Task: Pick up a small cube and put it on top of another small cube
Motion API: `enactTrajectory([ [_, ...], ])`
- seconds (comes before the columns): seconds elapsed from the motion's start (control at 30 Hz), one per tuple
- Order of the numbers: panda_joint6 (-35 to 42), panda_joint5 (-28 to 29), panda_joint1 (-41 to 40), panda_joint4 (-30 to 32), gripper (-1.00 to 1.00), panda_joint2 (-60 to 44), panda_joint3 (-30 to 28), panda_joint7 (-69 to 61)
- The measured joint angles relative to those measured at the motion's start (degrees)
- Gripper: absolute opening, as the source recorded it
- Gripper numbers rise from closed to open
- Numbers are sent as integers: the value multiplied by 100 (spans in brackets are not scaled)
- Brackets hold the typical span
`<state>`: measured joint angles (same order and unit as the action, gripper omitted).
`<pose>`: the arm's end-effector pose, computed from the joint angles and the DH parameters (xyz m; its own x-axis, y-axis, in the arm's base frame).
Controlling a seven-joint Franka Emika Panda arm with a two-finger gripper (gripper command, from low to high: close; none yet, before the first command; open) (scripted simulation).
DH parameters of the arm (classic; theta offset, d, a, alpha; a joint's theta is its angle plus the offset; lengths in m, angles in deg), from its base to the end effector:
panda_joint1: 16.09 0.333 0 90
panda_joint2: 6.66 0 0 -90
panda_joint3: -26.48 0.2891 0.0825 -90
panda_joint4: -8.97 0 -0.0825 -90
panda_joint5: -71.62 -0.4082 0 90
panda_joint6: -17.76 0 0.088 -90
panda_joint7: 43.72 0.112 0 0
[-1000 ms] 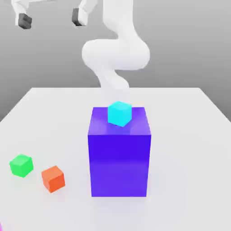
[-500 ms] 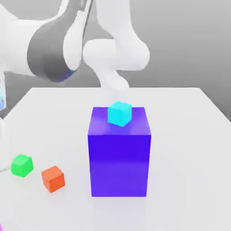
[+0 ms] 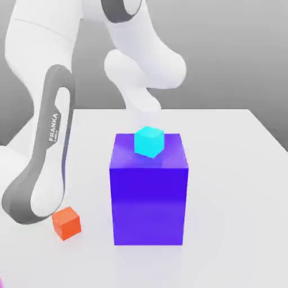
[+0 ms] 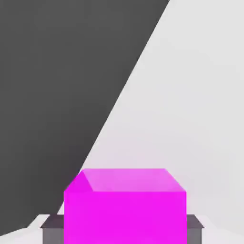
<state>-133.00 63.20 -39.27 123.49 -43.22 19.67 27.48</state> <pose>0.5132 -0.3039 0.0889 -0.2959 -0.9552 -0.0004 -0.9552 0.2959 -0.0025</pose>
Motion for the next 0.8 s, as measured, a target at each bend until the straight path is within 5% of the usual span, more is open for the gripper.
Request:
enactTrajectory([
  [0.2,463,101,95,195,-100,648,-147,79],
  [0.8,-165,894,-698,3785,-100,3662,-1462,1111],
])
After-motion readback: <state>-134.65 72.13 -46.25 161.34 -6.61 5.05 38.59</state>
